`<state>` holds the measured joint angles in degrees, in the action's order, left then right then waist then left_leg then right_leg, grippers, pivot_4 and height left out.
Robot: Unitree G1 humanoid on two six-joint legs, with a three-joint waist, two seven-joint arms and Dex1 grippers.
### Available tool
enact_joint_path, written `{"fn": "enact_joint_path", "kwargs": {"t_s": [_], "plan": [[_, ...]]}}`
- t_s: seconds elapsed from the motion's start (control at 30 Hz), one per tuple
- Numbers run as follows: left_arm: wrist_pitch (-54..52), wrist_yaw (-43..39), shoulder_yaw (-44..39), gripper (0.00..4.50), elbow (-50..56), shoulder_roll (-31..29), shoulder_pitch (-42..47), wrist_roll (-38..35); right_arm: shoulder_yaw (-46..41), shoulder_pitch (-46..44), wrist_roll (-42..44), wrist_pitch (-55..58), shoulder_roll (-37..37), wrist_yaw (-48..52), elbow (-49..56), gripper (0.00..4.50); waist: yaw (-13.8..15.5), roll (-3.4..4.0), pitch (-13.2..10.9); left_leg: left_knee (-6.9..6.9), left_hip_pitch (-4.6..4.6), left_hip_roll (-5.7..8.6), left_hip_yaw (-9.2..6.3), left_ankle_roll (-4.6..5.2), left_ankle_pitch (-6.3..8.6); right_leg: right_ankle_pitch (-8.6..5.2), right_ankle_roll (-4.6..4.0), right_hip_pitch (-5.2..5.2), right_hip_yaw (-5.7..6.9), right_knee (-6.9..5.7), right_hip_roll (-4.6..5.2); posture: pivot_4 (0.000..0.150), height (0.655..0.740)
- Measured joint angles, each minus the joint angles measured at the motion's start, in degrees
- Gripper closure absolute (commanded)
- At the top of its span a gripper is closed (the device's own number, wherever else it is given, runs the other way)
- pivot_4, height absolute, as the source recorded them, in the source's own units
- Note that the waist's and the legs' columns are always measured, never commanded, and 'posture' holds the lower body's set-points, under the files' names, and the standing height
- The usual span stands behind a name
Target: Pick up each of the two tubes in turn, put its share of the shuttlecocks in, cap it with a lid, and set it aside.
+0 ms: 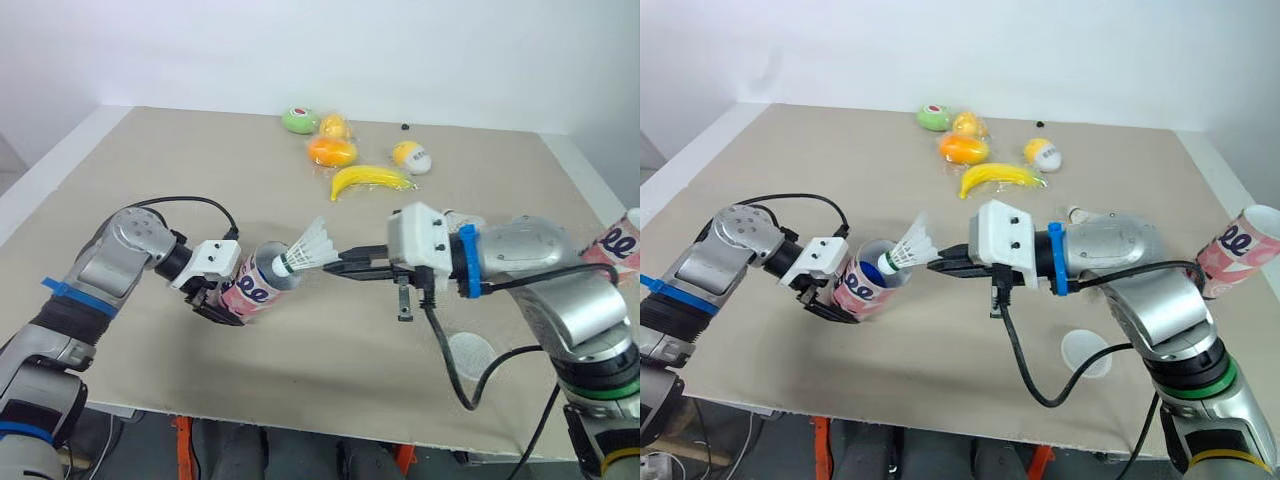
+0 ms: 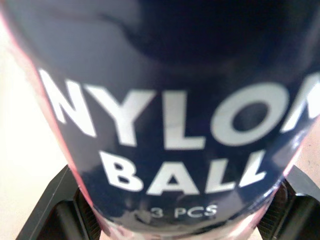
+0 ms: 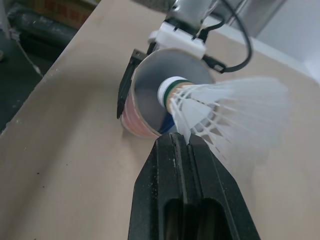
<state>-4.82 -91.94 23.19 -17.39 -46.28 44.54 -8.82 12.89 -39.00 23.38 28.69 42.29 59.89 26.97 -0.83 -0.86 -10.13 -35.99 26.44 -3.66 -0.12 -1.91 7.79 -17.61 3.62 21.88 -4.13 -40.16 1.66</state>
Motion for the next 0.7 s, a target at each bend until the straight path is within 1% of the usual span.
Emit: {"fn": "enact_joint_path", "kwargs": {"t_s": [0.1,0.13,0.17,0.2,0.23,0.27,0.4,0.47,0.57,0.6,0.67,0.7], "plan": [[0.0,-0.2,0.2,1.13,-0.1,0.5,0.4,0.2,2.4,-3.2,-1.2,-0.4,-2.9,0.5,-2.4,4.43,0.1,0.01,0.0,0.02,0.00,0.00,-0.04,0.00,0.00,0.02,-0.06,0.00,0.05,-0.01,-0.01,0.150,0.6946],[0.0,-0.2,0.2,1.13,-0.2,0.7,0.4,0.2,2.6,-3.5,-1.2,-0.4,-3.4,0.8,-2.6,3.99,0.2,0.01,0.0,0.01,0.02,0.02,-0.04,0.00,0.00,0.02,-0.05,0.00,0.05,0.00,0.00,0.150,0.6946],[0.0,-0.2,0.3,1.13,-0.2,0.7,0.5,0.3,2.7,-3.6,-1.0,-0.2,-3.6,1.1,-2.7,3.85,0.3,0.01,0.0,0.01,0.02,0.02,-0.04,0.00,0.00,0.02,-0.05,0.00,0.05,0.00,0.01,0.150,0.6946],[0.0,-0.2,0.3,1.13,-0.3,0.8,0.6,0.3,2.6,-3.8,0.6,0.4,-4.1,1.9,-3.0,3.60,0.4,0.01,0.0,0.01,0.03,0.02,-0.04,0.00,0.00,0.02,-0.04,-0.01,0.05,0.01,0.01,0.150,0.6946],[0.0,-0.2,0.4,1.13,-0.5,0.9,0.7,0.3,2.4,-3.8,2.0,0.8,-4.4,2.8,-2.9,3.05,0.5,0.01,0.0,0.01,0.03,0.03,-0.04,0.00,0.00,0.02,-0.04,-0.01,0.05,0.01,0.01,0.150,0.6946],[0.0,-0.2,0.5,1.13,-0.6,1.1,0.9,0.4,1.8,-3.8,4.1,1.3,-4.5,3.7,-2.7,2.68,0.8,0.01,0.0,0.01,0.03,0.02,-0.05,0.00,0.00,0.02,-0.05,-0.01,0.06,0.00,0.01,0.150,0.6946],[0.0,0.1,0.5,1.13,-0.7,1.9,1.1,0.4,-4.0,-3.4,10.0,4.1,-3.9,3.3,-0.5,2.68,1.4,0.00,0.0,0.01,0.04,0.03,-0.05,0.00,0.00,0.02,-0.05,-0.02,0.08,0.03,0.03,0.150,0.6946],[-0.1,0.1,0.5,1.13,-0.7,2.0,1.1,0.4,-6.9,-0.4,11.2,5.1,-2.1,2.3,1.3,2.68,1.5,-0.03,0.0,0.02,0.04,0.05,-0.07,0.01,0.01,0.01,-0.05,-0.05,0.12,0.07,0.07,0.150,0.6946],[-0.1,0.3,0.4,1.13,-0.5,2.1,1.0,0.4,-14.7,9.6,11.7,7.1,2.3,-0.8,2.3,2.68,1.7,-0.04,0.0,0.01,0.08,0.17,-0.06,0.06,0.03,-0.02,0.00,-0.10,0.12,0.12,0.19,0.150,0.6946],[-0.1,0.3,0.4,1.13,-0.5,2.1,0.9,0.4,-16.1,11.2,11.6,7.4,3.1,-1.3,2.1,2.68,1.7,-0.03,0.0,0.01,0.08,0.20,-0.05,0.07,0.04,-0.03,0.01,-0.10,0.11,0.11,0.22,0.150,0.6946],[-0.1,0.4,0.4,1.13,0.0,2.5,0.7,0.5,-24.9,21.6,11.1,7.7,5.6,-3.0,2.9,2.68,1.9,0.01,0.1,0.04,0.08,0.27,-0.12,0.12,0.06,-0.13,0.06,-0.19,0.18,0.12,0.26,0.150,0.6946],[-0.1,0.5,0.3,1.13,0.0,2.4,0.4,0.4,-27.8,25.6,10.8,7.8,6.1,-3.5,2.5,2.68,2.1,-0.06,0.2,0.02,0.03,0.32,-0.17,0.21,0.15,-0.25,0.04,-0.33,0.25,0.14,0.31,0.150,0.6946]]}}
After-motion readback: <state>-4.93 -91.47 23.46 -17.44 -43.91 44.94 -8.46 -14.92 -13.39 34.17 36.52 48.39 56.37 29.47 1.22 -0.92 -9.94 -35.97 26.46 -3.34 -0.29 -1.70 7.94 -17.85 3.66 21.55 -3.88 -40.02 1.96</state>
